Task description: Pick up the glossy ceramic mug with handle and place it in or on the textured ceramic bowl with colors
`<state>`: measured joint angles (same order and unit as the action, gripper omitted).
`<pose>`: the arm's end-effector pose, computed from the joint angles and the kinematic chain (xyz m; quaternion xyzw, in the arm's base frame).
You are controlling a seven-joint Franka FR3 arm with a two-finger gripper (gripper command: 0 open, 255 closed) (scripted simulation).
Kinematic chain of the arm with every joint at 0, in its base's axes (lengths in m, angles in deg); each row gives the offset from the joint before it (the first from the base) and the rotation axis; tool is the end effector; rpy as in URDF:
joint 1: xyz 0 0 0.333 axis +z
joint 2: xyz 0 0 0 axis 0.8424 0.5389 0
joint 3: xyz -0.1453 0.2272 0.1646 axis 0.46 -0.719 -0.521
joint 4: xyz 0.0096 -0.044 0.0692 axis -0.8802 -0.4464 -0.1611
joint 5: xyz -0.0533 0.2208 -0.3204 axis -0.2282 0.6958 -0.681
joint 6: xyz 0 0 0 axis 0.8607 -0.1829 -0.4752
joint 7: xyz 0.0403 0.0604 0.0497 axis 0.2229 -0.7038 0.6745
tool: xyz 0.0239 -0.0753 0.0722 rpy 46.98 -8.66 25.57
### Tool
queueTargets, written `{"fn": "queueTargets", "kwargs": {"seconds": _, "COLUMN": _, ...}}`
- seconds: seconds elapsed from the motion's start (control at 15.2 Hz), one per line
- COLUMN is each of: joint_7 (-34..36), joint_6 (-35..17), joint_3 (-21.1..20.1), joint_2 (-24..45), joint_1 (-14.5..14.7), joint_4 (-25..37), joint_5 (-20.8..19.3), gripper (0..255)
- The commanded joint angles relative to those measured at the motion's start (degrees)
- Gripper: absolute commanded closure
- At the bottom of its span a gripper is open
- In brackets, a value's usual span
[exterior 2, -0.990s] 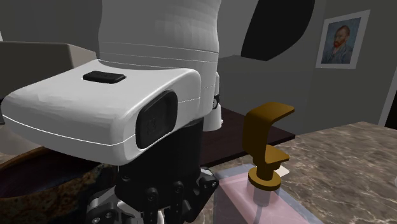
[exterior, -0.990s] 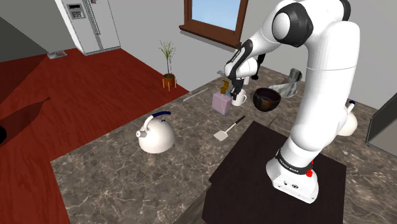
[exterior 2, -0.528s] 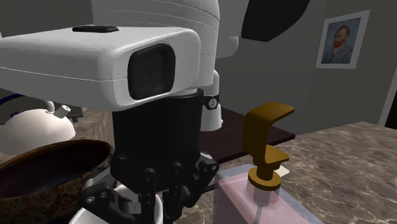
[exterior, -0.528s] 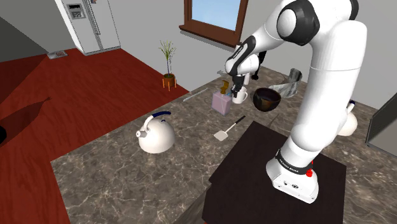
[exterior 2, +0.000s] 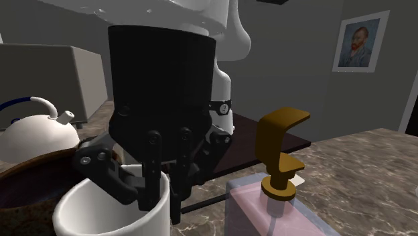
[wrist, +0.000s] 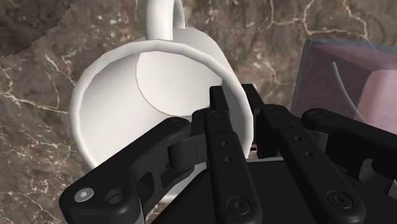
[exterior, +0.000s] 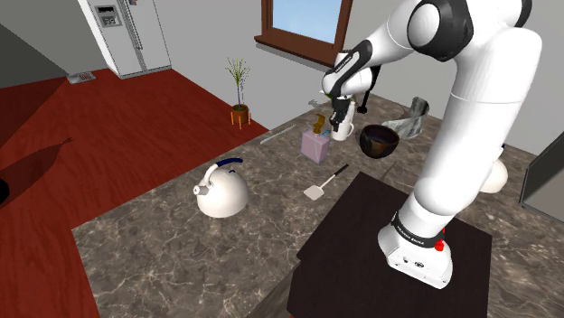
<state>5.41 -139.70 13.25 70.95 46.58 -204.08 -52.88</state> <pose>0.4425 -0.3092 0.2780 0.9989 -0.0170 -0.0294 0.0309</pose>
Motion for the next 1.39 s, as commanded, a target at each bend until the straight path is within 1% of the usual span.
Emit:
{"fn": "queueTargets", "kwargs": {"seconds": 0.0, "joint_7": 0.35, "joint_6": 1.49, "joint_3": 0.26, "joint_2": -1.23, "joint_1": 0.19, "joint_4": 0.34, "joint_5": -0.68, "gripper": 255}}
{"fn": "queueTargets", "kwargs": {"seconds": 0.66, "joint_7": 1.92, "joint_6": 8.78, "joint_3": 0.92, "joint_2": -6.76, "joint_1": 0.88, "joint_4": 2.52, "joint_5": -3.53, "gripper": 255}}
{"fn": "queueTargets", "kwargs": {"seconds": 1.32, "joint_7": 2.88, "joint_6": 16.27, "joint_3": 0.96, "joint_2": -11.16, "joint_1": 1.25, "joint_4": 5.95, "joint_5": -5.44, "gripper": 255}}
